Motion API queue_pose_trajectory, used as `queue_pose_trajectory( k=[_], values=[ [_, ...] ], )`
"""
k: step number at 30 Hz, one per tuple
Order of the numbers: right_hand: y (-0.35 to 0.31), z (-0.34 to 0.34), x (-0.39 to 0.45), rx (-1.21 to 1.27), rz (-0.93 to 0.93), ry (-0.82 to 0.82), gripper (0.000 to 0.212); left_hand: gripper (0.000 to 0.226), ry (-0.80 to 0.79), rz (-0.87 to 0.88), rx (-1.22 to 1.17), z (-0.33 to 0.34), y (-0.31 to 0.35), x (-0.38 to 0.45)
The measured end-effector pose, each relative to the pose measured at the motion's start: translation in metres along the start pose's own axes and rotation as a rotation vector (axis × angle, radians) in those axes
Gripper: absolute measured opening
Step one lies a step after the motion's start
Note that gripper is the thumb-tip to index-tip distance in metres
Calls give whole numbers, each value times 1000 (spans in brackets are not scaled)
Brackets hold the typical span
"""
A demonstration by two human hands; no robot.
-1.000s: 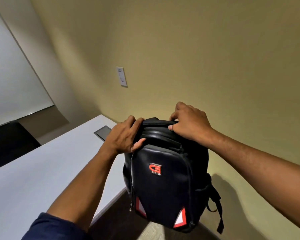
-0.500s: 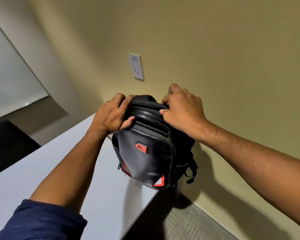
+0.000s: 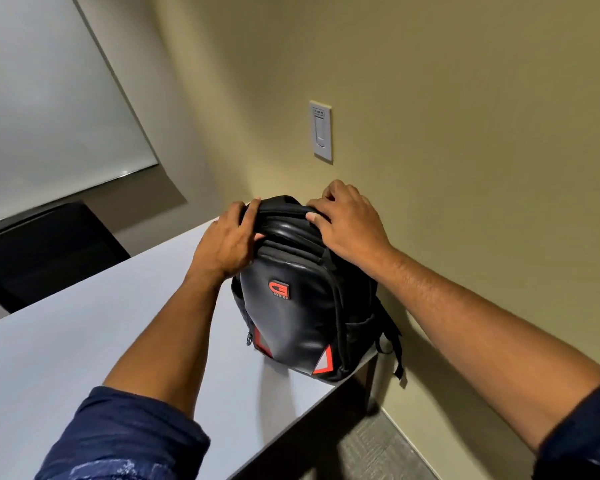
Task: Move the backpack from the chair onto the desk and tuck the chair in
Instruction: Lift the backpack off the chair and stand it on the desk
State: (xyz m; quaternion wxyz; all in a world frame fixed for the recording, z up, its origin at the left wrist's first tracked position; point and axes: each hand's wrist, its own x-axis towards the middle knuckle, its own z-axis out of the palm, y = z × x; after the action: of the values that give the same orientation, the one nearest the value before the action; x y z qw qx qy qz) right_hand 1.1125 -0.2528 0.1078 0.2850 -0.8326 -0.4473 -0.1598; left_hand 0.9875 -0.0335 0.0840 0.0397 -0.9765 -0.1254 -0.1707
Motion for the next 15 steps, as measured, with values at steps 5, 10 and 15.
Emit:
queue_pose_trajectory(
  k=[5, 10, 15],
  values=[
    [25, 23, -28, -30, -109, 74, 68, 65, 50, -3, -18, 6, -16, -10],
    [21, 45, -27, 157, 13, 32, 73, 66, 184, -76, 1, 21, -28, -31],
    [5, 49, -1, 87, 10, 109, 54, 67, 275, -246, 53, 23, -27, -38]
  ],
)
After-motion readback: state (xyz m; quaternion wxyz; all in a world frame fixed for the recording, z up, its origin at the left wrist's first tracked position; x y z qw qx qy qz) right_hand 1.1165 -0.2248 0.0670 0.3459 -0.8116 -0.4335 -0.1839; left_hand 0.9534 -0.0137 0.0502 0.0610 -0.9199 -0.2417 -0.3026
